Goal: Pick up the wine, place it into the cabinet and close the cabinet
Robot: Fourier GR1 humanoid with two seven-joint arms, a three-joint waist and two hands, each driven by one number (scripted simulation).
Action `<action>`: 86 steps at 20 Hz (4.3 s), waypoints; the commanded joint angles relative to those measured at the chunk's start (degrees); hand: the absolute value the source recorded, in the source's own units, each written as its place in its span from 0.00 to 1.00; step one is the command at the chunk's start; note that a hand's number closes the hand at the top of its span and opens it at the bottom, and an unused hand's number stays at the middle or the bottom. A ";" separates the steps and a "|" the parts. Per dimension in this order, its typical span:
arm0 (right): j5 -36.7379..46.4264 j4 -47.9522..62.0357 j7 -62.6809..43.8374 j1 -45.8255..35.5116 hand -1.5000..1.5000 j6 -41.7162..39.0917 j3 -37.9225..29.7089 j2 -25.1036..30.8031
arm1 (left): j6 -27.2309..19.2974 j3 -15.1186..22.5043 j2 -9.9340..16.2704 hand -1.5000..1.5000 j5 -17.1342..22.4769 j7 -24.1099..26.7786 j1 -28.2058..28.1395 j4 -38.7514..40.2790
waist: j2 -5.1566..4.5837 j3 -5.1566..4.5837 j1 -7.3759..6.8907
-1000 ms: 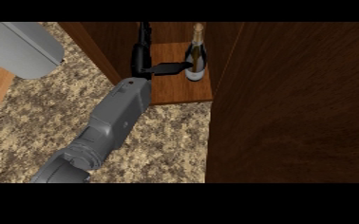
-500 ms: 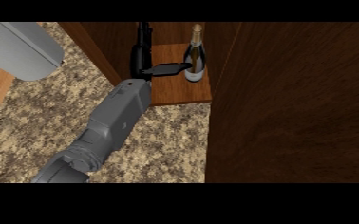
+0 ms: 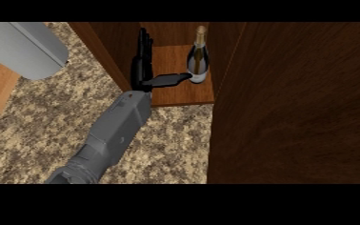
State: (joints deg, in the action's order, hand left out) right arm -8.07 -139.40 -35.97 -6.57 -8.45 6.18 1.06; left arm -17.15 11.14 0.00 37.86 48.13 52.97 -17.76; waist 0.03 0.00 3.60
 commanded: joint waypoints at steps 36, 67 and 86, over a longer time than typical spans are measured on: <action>-9.11 -5.75 -3.74 5.39 0.00 -2.65 -3.75 2.41 | -31.83 38.84 18.07 0.00 -10.79 -15.77 -54.22 -90.33 | 0.21 0.02 -3.79; -0.35 -10.57 -11.06 13.80 1.00 -5.79 33.05 -1.06 | -2.86 8.30 42.62 0.00 8.73 -12.09 -77.96 -104.56 | 0.51 -0.11 -4.00; 18.10 2.84 -6.33 -5.96 1.00 22.70 53.05 -0.85 | 7.15 -4.30 45.60 0.00 15.36 -16.82 -80.53 -103.02 | 0.51 -0.18 -4.47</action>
State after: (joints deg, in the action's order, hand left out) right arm 6.11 -137.85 -40.93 -5.49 10.39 49.04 4.87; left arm -11.16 8.42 45.39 51.86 32.53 -26.85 -120.00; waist 0.58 -0.17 -0.63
